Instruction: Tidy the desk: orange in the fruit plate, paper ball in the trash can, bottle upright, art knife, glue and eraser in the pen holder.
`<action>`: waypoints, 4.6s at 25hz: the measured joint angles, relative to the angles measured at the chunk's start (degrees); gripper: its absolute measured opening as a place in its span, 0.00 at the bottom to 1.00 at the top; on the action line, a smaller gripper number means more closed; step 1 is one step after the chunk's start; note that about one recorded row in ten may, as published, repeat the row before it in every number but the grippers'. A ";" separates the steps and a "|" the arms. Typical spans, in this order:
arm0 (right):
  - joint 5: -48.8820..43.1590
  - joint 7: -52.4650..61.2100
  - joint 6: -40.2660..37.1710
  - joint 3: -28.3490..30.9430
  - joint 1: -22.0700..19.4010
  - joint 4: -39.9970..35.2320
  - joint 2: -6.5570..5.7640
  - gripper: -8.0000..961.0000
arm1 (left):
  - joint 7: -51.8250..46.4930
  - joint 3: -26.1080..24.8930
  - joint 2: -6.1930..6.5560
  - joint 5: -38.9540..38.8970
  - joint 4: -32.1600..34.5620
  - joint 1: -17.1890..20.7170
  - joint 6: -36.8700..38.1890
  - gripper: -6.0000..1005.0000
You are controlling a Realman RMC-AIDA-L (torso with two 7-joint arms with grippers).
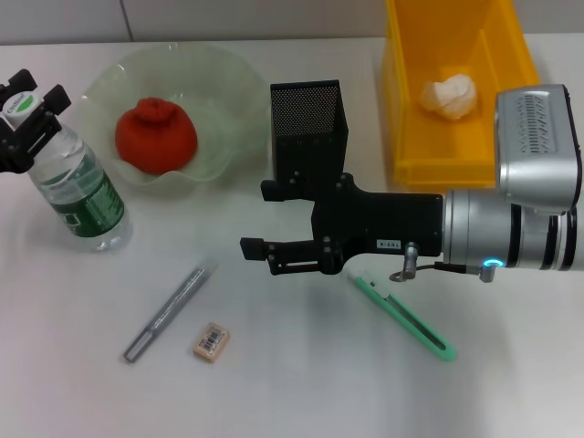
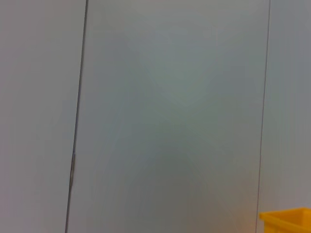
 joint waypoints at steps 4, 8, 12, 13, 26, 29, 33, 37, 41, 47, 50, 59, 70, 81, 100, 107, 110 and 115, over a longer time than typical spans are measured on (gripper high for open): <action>0.00 0.00 0.00 0.00 0.00 0.06 0.00 0.86 | -0.34 -0.41 0.06 -0.33 0.92 0.18 1.95 0.50; 0.00 0.00 0.00 0.00 0.00 0.13 0.00 0.86 | -0.48 -0.53 0.07 -0.38 1.73 0.36 3.31 0.50; 0.00 0.00 0.00 0.00 0.13 0.17 0.00 0.86 | -1.23 -0.66 0.03 -0.67 2.51 0.54 5.34 0.50; 0.00 0.00 0.00 0.00 0.17 0.17 0.00 0.86 | -1.44 -0.70 0.04 -0.83 2.66 0.57 5.78 0.50; 0.00 0.00 -0.01 0.04 0.26 0.17 0.00 0.86 | -2.07 0.01 0.10 -0.82 4.79 0.98 14.80 0.49; 0.00 0.00 -0.10 0.04 0.16 0.16 0.00 0.86 | -4.15 2.47 0.12 -0.59 6.12 1.02 17.84 0.49; 0.00 0.00 -0.47 0.12 -0.07 0.12 0.00 0.86 | -7.46 6.24 0.15 -0.55 8.11 1.02 18.46 0.49; 0.00 0.00 -0.70 0.44 -0.54 0.09 0.00 0.86 | -10.76 13.36 0.26 1.59 11.53 1.07 19.67 0.49; 0.00 0.00 -0.88 0.49 -1.36 -0.07 0.00 0.86 | -11.06 19.27 0.09 5.23 11.78 0.40 21.44 0.49; 0.00 -3.94 -3.96 0.78 -3.40 0.00 -0.01 0.86 | -11.09 21.37 -0.04 6.94 11.22 0.27 21.14 0.52; 0.00 -6.40 -7.11 2.18 -5.17 -0.02 -0.17 0.86 | -11.12 20.67 0.25 7.49 8.74 0.44 21.41 0.53; -0.72 -8.05 -18.26 14.40 -12.14 -0.14 -0.96 0.86 | -11.69 21.19 0.14 8.62 6.66 -0.08 21.08 0.58; -6.32 2.37 -20.93 22.73 -13.93 -5.94 -2.11 0.86 | -8.08 21.41 -0.24 9.17 3.32 -0.53 20.89 0.75; -32.68 44.83 -20.91 23.42 -8.66 -32.98 -0.72 0.86 | -6.55 21.43 -0.19 9.16 1.14 -0.36 19.66 0.79; -73.91 88.14 -34.01 8.98 20.12 -35.70 -0.35 0.86 | -6.51 21.42 -0.22 9.24 1.11 -0.46 17.45 0.79; -74.12 88.90 -28.27 3.78 21.93 -28.23 -0.17 0.86 | -6.51 21.43 -0.24 9.25 1.11 -0.55 17.04 0.79; -74.04 88.85 -25.72 2.57 21.96 -26.17 -0.17 0.86 | -6.51 21.43 -0.24 9.25 1.06 -0.65 16.76 0.79; -73.84 88.66 -22.81 0.30 22.16 -23.43 -0.12 0.86 | -6.51 21.43 -0.24 9.25 1.03 -0.70 16.67 0.79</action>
